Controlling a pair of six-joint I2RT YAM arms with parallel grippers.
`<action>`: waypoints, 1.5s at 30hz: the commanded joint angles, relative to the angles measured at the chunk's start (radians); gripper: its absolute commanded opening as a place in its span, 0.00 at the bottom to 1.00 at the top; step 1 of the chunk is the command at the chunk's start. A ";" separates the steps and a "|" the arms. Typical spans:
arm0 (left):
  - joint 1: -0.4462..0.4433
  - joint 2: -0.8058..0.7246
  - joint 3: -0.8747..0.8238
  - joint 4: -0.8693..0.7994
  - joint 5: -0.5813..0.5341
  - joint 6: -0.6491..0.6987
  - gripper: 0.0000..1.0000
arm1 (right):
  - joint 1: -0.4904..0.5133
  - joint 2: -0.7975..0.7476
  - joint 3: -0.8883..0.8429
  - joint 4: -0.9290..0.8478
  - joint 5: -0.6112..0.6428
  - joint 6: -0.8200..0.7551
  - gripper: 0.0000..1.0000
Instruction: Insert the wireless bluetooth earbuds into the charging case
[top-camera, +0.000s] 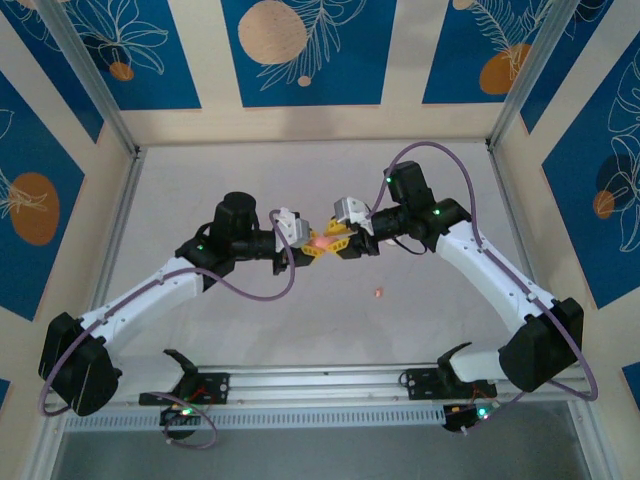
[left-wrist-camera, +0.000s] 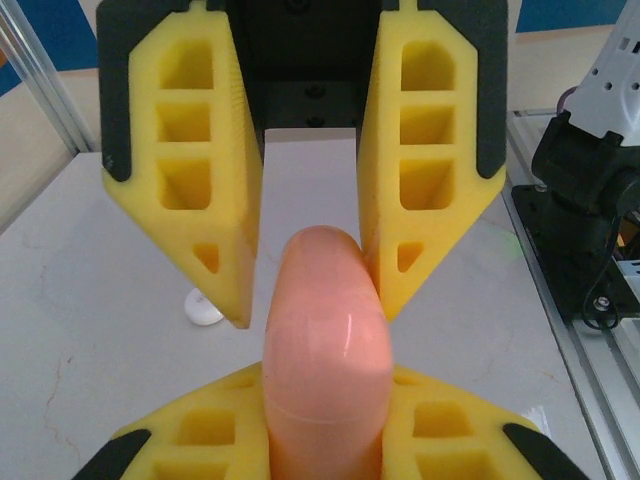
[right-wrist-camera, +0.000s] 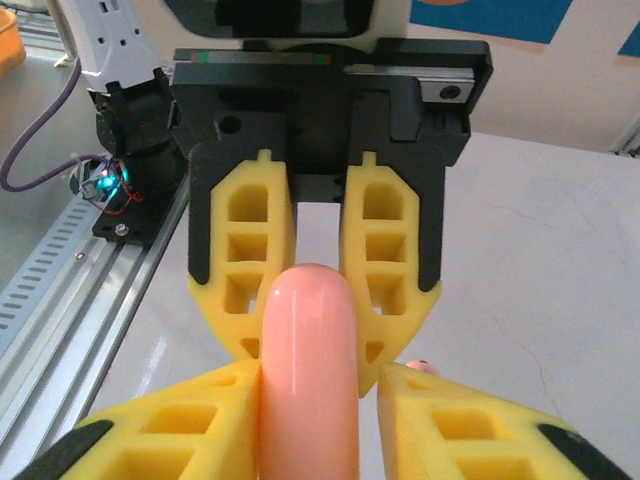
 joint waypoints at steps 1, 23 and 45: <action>-0.007 -0.025 0.016 -0.014 0.051 0.016 0.18 | -0.015 -0.008 -0.014 0.054 0.077 0.043 0.37; -0.006 0.003 -0.014 0.073 0.034 -0.017 0.18 | -0.086 -0.029 -0.026 0.111 0.020 0.132 0.39; 0.011 0.038 -0.368 0.684 -0.108 -0.303 0.18 | -0.185 -0.032 -0.045 -0.252 0.318 0.892 0.38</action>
